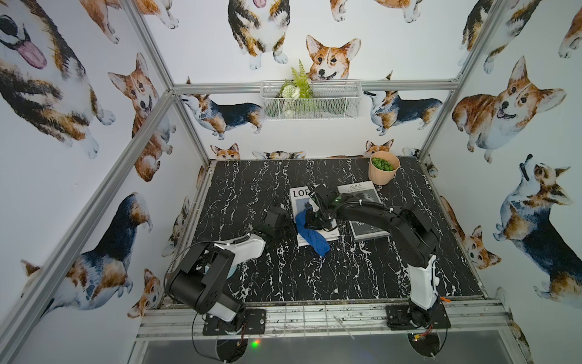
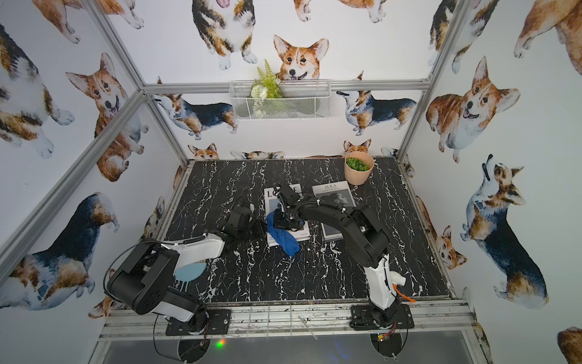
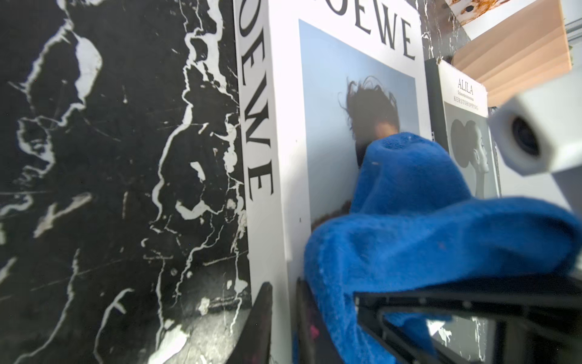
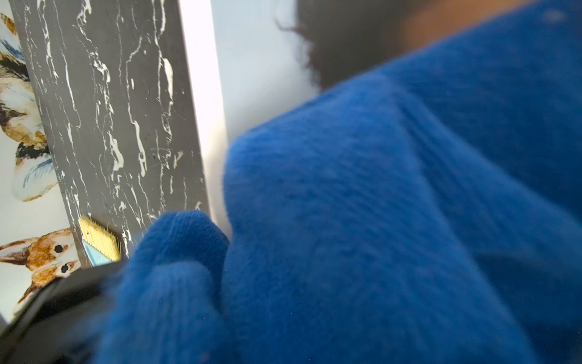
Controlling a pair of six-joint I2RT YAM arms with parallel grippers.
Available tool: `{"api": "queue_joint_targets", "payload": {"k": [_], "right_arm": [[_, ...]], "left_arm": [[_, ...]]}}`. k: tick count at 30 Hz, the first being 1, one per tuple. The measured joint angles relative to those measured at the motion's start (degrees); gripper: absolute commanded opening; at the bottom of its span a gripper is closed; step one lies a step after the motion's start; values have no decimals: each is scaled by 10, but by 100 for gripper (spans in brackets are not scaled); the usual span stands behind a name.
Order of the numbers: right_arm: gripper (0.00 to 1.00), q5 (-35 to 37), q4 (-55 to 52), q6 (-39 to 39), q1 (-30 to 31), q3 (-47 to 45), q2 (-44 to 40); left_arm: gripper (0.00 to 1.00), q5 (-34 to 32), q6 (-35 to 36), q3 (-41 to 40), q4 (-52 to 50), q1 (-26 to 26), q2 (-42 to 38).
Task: Wipe the cover of the book
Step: Wipe the dirt from the cover of the book.
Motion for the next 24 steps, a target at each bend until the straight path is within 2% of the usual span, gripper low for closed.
{"api": "queue_joint_targets", "payload": {"k": [4,6,10,16,24], "right_arm": [[0,0,-1,-9,-56,-86,-69],[0,11,-1,-10,-61,-111,-91],[0,44,4,-8,-36,-129,-104],[0,55,14,19,39,-71,-51],[0,36,45,29,44,-63,-43]], "left_arm": [[18,1,0,1,0,0,3],[18,1,2,2,0,0,5],[18,2,2,3,0,0,8],[18,2,2,4,0,0,8],[18,1,2,3,-2,0,3]]}}
